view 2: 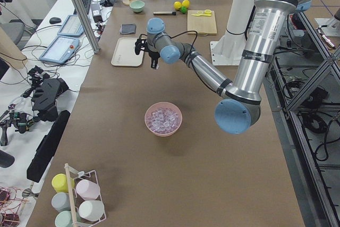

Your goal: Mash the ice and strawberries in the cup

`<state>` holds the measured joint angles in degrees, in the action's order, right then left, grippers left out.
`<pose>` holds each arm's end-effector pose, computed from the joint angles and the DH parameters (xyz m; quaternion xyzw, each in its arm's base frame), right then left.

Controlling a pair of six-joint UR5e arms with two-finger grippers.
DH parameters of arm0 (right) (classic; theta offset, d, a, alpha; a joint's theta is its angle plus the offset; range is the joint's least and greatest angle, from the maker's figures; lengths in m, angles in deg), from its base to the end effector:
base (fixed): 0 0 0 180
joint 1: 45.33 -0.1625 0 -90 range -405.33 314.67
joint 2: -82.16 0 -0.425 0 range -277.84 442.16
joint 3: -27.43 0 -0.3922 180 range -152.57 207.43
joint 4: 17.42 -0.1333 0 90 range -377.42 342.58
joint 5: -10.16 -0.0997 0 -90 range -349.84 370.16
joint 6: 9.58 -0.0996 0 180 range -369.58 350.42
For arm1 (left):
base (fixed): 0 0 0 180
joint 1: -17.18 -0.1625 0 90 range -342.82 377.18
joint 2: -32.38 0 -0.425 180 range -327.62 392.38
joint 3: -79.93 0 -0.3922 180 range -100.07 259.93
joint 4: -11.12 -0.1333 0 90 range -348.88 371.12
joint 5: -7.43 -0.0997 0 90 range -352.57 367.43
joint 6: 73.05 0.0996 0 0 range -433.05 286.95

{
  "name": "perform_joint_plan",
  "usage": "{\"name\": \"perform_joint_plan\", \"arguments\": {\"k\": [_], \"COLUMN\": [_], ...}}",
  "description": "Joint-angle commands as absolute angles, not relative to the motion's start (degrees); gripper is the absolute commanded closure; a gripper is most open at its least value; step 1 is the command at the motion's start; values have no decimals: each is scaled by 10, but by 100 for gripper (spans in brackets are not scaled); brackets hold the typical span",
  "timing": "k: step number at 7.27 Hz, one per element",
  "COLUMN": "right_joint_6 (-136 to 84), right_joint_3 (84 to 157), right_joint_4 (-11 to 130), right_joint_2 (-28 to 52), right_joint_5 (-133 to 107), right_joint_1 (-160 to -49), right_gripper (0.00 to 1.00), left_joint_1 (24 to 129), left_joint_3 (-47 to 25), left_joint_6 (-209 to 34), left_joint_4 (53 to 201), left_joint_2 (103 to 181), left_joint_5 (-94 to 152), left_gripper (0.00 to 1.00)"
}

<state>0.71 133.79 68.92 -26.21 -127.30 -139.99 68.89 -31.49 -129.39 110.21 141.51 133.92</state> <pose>0.0889 -0.3536 0.6440 0.0654 -0.3973 -0.0507 0.9140 0.2906 -0.4877 0.2849 0.0614 0.4857 -0.0054 0.8719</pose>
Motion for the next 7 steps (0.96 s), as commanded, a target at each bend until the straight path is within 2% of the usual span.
{"name": "perform_joint_plan", "arguments": {"k": [1, 4, 7], "right_joint_6": [7, 8, 9], "right_joint_3": [1338, 1336, 1335], "right_joint_4": [689, 689, 689], "right_joint_2": [-262, -262, -262], "right_joint_5": [-1273, -1272, -1271], "right_joint_1": [-1400, -1400, -1400], "right_gripper": [0, 0, 0], "left_joint_1": [577, 502, 482], "left_joint_3": [-306, -205, -164], "left_joint_6": [-1395, -1418, -1434], "left_joint_4": [984, 994, 1052], "left_joint_2": [1562, 1651, 1655], "left_joint_5": [1246, 1177, 1170], "left_gripper": [100, 100, 100]}}
